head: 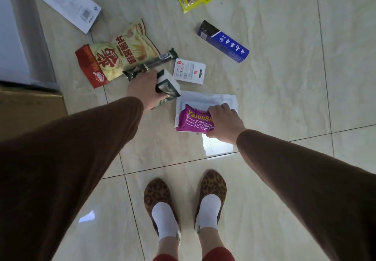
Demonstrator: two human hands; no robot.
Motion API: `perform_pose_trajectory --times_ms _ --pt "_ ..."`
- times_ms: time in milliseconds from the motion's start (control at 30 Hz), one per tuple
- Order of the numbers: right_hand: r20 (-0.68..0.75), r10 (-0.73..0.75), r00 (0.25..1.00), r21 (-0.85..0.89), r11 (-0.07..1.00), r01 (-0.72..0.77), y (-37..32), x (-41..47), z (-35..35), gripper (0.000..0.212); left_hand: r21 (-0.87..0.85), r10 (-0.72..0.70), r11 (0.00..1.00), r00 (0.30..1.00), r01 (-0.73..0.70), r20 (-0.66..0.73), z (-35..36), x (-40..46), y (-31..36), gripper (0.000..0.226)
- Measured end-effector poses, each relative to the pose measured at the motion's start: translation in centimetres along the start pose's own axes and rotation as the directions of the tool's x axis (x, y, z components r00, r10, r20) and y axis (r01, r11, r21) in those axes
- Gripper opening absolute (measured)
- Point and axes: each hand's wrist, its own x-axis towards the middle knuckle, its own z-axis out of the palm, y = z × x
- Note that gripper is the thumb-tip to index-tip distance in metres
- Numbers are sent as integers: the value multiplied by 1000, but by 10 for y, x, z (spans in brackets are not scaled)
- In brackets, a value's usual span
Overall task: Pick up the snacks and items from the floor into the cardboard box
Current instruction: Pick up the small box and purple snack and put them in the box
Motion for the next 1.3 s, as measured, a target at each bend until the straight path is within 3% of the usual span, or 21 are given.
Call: perform_pose_trajectory --times_ms 67,133,233,367,567,667,767,833,933,1067,1200,1300 --pt "13 -44 999 -46 998 44 3 15 -4 79 34 106 994 992 -108 65 -10 32 25 58" --pt "59 -75 995 -43 996 77 5 28 -2 88 175 189 961 971 -213 146 -12 58 48 63" --pt "133 -88 987 7 996 88 7 40 4 92 300 237 904 942 -303 238 3 85 69 87" --pt "114 -84 990 48 996 79 15 41 11 87 308 230 896 928 -319 294 22 102 76 91" --pt "28 -66 997 9 998 66 14 20 26 80 356 186 901 962 -249 201 27 77 75 75" --pt "51 4 999 35 999 -6 7 1 31 75 216 123 966 988 -140 91 26 48 58 72" --pt "156 66 986 228 968 -101 3 -31 27 70 -70 -12 997 1000 14 25 16 7 27 65" --pt "227 87 970 423 888 -178 -4 -54 20 71 -225 -86 970 996 87 18 6 -27 6 63" --pt "198 99 975 620 758 -203 -25 -85 3 63 -328 -206 924 979 197 7 -11 -89 -20 64" --pt "165 60 984 724 671 -162 -77 -120 -29 46 -517 -339 800 940 304 28 -38 -174 -50 48" --pt "127 -2 992 732 675 -93 -142 -144 -43 51 -742 -430 582 900 332 66 -62 -254 -77 38" --pt "95 -24 995 743 667 -55 -194 -161 -39 53 -814 -468 494 882 306 47 -76 -308 -102 37"
